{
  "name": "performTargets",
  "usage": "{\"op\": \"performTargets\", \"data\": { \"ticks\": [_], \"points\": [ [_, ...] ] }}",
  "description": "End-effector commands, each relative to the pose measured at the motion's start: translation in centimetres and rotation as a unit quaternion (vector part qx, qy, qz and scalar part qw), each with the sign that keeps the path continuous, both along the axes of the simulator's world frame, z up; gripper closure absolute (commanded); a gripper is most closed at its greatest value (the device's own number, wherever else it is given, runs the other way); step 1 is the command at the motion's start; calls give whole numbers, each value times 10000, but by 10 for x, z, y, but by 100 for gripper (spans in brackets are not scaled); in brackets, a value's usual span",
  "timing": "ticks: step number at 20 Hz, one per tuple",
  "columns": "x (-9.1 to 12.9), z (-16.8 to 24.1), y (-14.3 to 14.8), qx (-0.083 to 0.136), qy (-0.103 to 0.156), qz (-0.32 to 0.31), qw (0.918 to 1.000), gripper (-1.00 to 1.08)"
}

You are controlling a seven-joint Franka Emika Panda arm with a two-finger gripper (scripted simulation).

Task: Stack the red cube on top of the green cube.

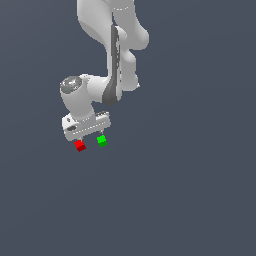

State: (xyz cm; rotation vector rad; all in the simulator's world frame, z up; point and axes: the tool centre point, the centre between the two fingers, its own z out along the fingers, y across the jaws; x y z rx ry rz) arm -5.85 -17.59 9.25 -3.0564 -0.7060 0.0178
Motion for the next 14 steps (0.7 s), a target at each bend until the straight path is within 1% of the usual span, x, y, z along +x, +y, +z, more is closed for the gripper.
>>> {"op": "performTargets", "data": {
  "ticks": [1,8,14],
  "points": [
    [1,-5,-18,-2,-15,163,9999,-92],
    [5,-17,-55,-6,-45,490,9988,-92],
    [9,-22,-73,-6,-59,643,9979,-92]
  ]
}}
